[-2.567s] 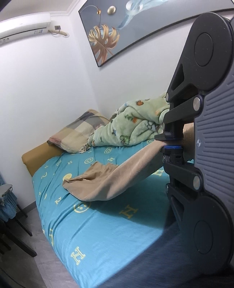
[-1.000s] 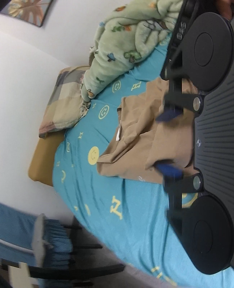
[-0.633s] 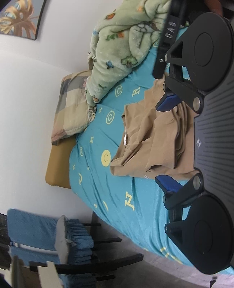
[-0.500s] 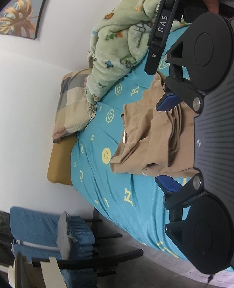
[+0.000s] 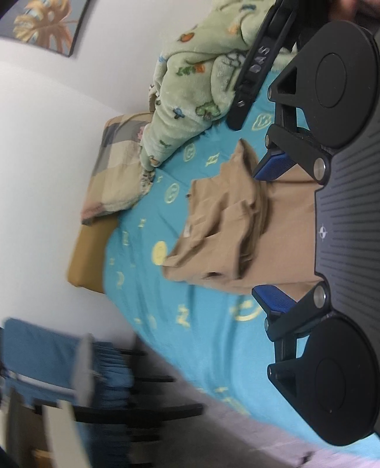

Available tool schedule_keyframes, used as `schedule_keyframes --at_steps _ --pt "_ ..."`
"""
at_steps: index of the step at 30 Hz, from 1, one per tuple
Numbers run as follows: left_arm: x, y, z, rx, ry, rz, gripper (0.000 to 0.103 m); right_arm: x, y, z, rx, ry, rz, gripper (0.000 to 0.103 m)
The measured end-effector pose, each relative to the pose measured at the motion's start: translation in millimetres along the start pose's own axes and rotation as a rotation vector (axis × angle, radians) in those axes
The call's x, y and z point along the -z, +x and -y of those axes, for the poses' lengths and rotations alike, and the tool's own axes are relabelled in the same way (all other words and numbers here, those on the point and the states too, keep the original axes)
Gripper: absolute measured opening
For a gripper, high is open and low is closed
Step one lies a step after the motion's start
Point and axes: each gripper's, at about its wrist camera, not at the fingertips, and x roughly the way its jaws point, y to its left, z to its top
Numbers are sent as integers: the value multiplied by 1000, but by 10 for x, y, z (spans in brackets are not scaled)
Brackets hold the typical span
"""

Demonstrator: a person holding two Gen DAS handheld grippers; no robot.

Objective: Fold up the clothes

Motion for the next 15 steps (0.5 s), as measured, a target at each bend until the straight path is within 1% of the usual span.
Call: schedule_keyframes --at_steps 4,5,6,7,9,11,12,15 --pt "199 -17 -105 65 -139 -118 81 -2 5 70 13 45 -13 88" --pt "272 1 -169 107 -201 -163 81 -1 6 94 19 57 -18 88" --pt "366 37 -259 161 -290 -216 81 2 8 115 25 66 -22 88" --pt "473 79 -345 197 -374 -261 81 7 11 133 32 75 -27 88" --pt "641 150 -484 187 -481 -320 81 16 8 164 45 90 -35 88" --pt "703 234 -540 129 -499 -343 81 25 6 193 57 110 -39 88" --pt "718 283 -565 107 -510 -350 81 25 8 210 59 122 -41 88" --pt "726 424 -664 110 -600 -329 81 28 0 250 63 144 -49 88"
